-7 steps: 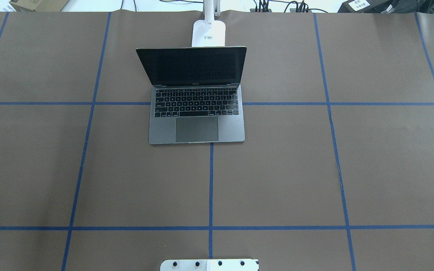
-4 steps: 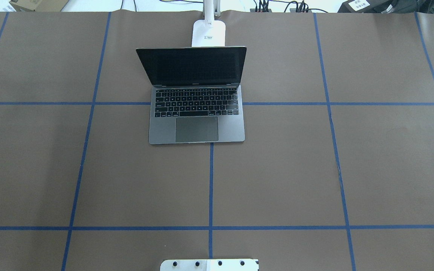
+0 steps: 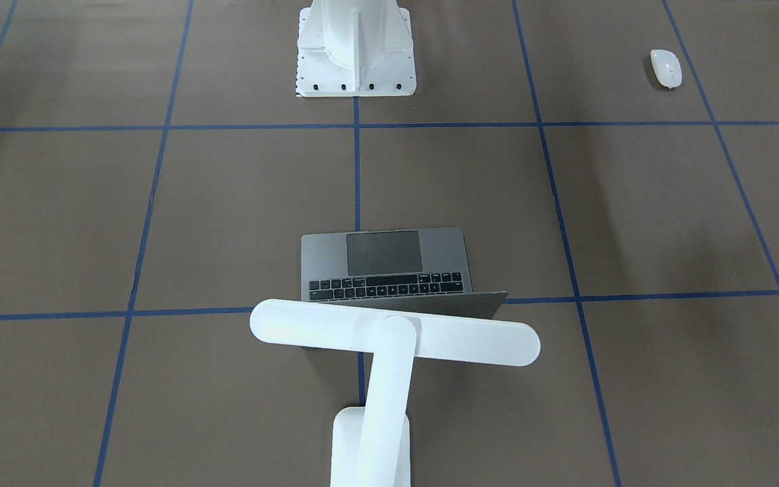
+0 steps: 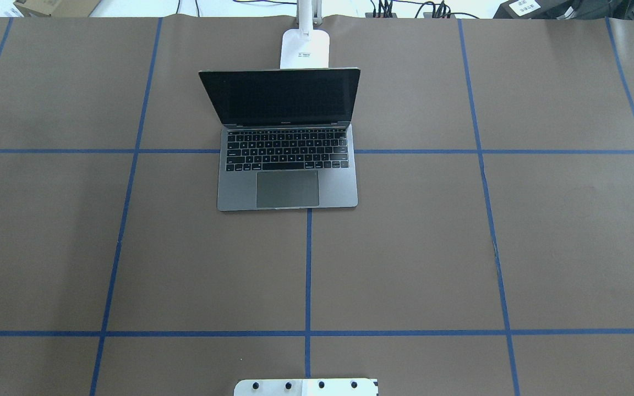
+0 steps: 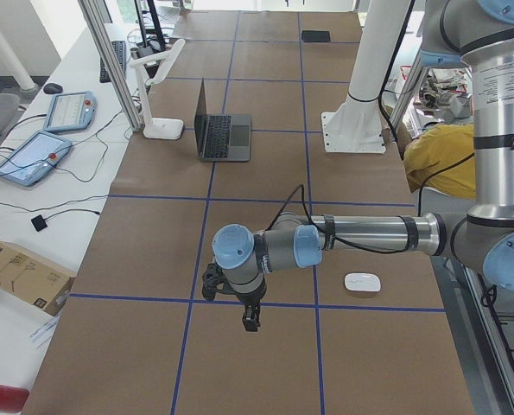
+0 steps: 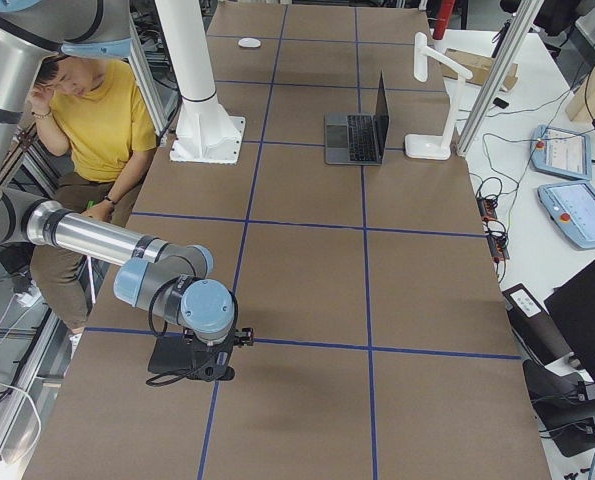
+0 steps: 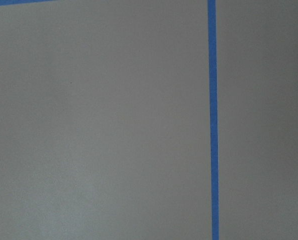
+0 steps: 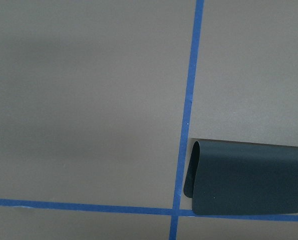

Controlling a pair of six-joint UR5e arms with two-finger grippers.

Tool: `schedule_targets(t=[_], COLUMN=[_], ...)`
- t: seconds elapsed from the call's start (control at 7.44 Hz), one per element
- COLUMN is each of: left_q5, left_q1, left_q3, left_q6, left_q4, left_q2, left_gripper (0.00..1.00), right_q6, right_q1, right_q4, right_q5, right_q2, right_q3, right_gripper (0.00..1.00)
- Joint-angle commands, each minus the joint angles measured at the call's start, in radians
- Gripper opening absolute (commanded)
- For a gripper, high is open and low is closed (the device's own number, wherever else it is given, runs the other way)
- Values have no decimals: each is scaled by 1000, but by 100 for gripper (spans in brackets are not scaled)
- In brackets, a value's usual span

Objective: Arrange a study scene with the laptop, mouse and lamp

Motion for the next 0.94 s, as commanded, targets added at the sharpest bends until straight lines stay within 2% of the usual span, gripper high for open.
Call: schedule_targets(t=[0.0, 0.4, 0.81], left_q5=[0, 0, 0], left_q1=[0, -3, -3], left_q3=[-5, -10, -28], left_q6=[0, 1, 1], left_q4=[-1, -5, -5], left_q2=[0, 6, 18], left_gripper=[100, 100, 100], right_q6=[14, 4, 11], right_q1=[-112, -223, -295], right_q4=[-8, -2, 0], right_q5=[-6, -13, -19], right_q2=[20, 84, 103], right_q3=[-57, -216, -304], right_gripper=[98, 97, 94])
